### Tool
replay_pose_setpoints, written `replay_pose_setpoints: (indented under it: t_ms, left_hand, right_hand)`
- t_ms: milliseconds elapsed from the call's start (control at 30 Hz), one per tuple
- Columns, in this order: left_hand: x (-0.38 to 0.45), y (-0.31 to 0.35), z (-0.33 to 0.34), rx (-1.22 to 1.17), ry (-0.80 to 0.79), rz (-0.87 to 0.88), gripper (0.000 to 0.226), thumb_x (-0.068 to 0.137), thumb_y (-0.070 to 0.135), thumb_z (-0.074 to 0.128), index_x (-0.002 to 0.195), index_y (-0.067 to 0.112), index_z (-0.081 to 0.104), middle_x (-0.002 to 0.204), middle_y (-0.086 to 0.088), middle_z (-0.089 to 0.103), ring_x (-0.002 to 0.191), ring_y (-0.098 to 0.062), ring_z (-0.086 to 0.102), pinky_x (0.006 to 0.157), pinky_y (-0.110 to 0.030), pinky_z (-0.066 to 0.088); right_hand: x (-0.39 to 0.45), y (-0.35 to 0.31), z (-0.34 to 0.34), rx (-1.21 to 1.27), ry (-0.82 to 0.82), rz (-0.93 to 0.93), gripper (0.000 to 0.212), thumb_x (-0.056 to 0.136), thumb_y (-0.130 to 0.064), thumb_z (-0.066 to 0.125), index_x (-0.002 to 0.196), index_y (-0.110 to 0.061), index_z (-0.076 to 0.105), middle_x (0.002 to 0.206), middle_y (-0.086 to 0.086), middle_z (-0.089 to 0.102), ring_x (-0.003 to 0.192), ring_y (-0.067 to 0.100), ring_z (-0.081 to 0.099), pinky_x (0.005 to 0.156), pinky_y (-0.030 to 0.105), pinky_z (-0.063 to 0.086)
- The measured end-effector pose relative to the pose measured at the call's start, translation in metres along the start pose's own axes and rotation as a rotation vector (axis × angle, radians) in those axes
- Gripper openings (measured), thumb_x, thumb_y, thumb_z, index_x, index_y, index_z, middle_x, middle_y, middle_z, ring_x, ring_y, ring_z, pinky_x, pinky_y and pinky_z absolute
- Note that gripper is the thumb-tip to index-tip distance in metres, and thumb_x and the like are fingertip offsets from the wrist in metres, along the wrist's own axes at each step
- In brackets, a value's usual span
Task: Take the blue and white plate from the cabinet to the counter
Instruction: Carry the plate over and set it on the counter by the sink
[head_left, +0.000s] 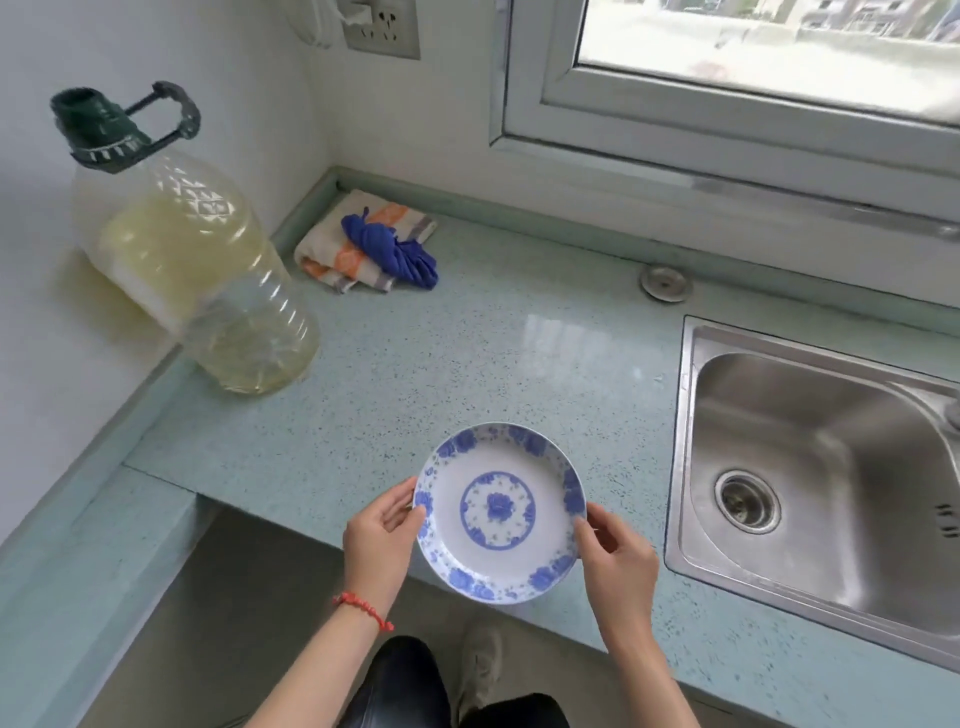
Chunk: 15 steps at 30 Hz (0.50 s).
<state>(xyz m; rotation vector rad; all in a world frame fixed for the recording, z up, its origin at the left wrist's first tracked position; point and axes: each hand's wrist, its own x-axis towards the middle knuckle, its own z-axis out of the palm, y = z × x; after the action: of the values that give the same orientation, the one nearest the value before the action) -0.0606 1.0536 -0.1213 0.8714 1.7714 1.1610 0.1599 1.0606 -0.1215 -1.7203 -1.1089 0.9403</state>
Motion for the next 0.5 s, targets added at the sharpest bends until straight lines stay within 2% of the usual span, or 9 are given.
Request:
replay_pose_setpoints:
  t_ms: [100,200,333,500]
  left_hand:
    - [0.016,0.004,0.015,0.031,-0.038,-0.019,0.035,0.079,-0.001,0.064,0.111,0.011,0.062,0.104,0.003,0.065,0.088,0.003,0.059,0.084,-0.022,0.048]
    - [0.036,0.008,0.028,0.065,-0.073,-0.022,0.035,0.079,-0.001,0.064,0.112,0.01,0.062,0.104,0.003,0.065,0.088,0.003,0.059,0.082,-0.02,0.048]
    - [0.068,0.016,0.046,0.078,-0.105,-0.015,0.035,0.079,-0.002,0.064,0.113,0.007,0.061,0.104,0.001,0.064,0.09,-0.007,0.061,0.085,-0.024,0.047]
    - [0.115,0.024,0.068,0.072,-0.115,-0.002,0.034,0.078,-0.004,0.064,0.111,0.006,0.062,0.104,0.001,0.064,0.091,-0.01,0.061,0.083,-0.023,0.049]
  right_hand:
    - [0.014,0.005,-0.002,0.017,0.027,0.046,0.018,0.081,-0.009,0.065,0.098,-0.009,0.069,0.076,-0.016,0.066,0.07,-0.012,0.061,0.057,0.002,0.045]
    - [0.028,0.007,0.0,0.012,0.052,0.084,0.018,0.082,-0.01,0.064,0.1,-0.011,0.069,0.079,-0.013,0.068,0.071,-0.007,0.063,0.06,0.005,0.048]
    - [0.055,0.005,0.009,0.01,0.089,0.127,0.022,0.083,-0.011,0.064,0.104,-0.008,0.067,0.089,0.001,0.071,0.08,0.01,0.065,0.073,0.026,0.053]
    - [0.097,-0.002,0.024,-0.017,0.128,0.126,0.02,0.083,-0.012,0.063,0.102,-0.01,0.068,0.086,-0.002,0.07,0.075,0.004,0.063,0.066,0.018,0.049]
